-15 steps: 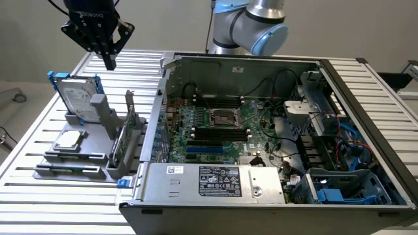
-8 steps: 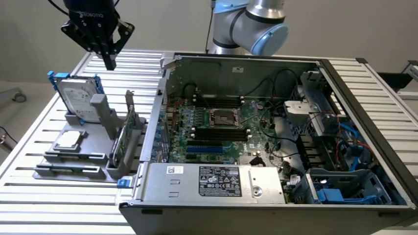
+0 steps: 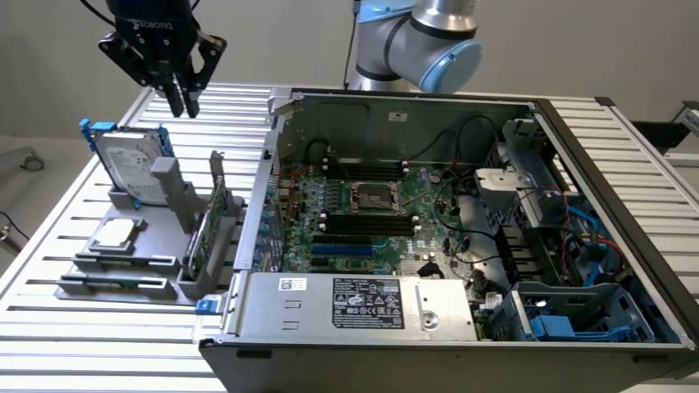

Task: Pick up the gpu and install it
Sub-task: 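Pick up the gpu and move the gpu toward the slot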

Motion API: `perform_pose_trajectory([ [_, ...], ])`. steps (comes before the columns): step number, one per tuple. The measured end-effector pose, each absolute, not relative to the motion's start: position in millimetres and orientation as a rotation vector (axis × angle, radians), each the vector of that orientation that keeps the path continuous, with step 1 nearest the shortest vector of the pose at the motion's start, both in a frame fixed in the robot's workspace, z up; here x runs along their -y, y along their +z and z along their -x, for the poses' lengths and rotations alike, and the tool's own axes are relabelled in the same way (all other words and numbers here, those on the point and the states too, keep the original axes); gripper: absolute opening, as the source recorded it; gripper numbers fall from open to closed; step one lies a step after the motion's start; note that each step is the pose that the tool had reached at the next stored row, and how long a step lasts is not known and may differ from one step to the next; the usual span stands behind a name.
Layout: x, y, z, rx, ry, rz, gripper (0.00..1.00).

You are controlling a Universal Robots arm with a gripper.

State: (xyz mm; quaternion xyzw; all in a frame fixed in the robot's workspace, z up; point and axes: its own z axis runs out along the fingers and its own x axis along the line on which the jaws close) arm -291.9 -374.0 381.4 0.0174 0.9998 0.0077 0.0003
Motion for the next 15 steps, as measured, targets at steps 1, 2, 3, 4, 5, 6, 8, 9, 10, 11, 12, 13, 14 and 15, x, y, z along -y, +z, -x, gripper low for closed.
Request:
perform_pose_trajectory([
  [1,373.9,381.4,291.9,-3.140,0.024,-0.055,0.30],
  [2,374.0,380.8,292.0,-3.140,0.024,-0.055,0.30],
  [3,374.0,379.2,292.0,-3.140,0.024,-0.055,0.36],
  [4,374.2,377.4,292.1,-3.140,0.024,-0.055,0.36],
  [5,375.0,375.5,292.3,-3.140,0.024,-0.055,0.36],
  [6,376.5,373.7,292.5,-3.140,0.024,-0.055,0.36],
  [8,382.2,370.2,292.6,-3.141,0.024,-0.055,0.36],
  [9,386.2,368.3,292.6,-3.142,0.024,-0.054,0.36],
  [10,390.4,366.5,292.6,-3.143,0.024,-0.054,0.36],
  [11,395.2,364.6,292.6,-3.145,0.024,-0.054,0.38],
  [12,399.9,362.8,292.6,-3.147,0.024,-0.054,0.38],
  [13,404.2,361.1,292.6,-3.148,0.024,-0.054,0.44],
  [14,408.8,359.2,292.6,-3.149,0.025,-0.054,0.44],
  [15,413.2,357.4,292.6,-3.150,0.025,-0.054,0.44],
])
